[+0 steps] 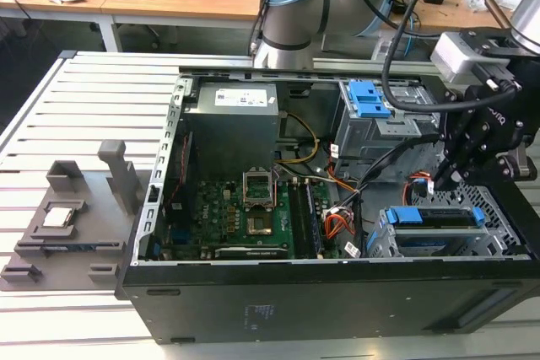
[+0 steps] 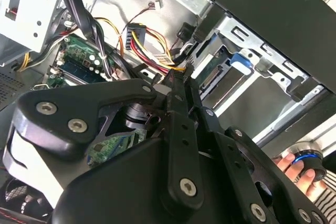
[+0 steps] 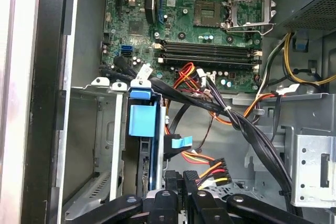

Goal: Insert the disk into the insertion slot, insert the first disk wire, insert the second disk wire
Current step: 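Insert the first disk wire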

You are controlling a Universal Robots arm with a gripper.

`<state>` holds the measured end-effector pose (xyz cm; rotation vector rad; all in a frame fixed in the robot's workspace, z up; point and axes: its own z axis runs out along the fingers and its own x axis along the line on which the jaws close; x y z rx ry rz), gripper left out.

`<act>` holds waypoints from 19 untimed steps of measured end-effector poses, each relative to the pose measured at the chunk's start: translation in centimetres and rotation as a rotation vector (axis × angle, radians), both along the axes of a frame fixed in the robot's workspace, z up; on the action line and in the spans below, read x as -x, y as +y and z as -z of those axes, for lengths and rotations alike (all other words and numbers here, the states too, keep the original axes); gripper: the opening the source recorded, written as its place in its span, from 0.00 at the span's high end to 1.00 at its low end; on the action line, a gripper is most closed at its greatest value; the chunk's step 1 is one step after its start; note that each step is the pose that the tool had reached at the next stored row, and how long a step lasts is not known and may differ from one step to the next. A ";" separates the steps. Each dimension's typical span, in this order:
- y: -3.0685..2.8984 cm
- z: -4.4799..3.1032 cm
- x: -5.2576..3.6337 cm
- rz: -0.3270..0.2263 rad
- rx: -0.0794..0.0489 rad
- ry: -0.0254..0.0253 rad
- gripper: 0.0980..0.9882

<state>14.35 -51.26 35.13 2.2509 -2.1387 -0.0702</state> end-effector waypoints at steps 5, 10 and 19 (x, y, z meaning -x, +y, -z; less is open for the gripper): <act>-0.58 0.00 -0.02 0.000 0.000 0.0000 0.92; -1.01 -0.01 -0.04 0.000 0.000 0.0000 0.92; -1.81 0.00 -0.07 0.000 0.000 0.0000 0.92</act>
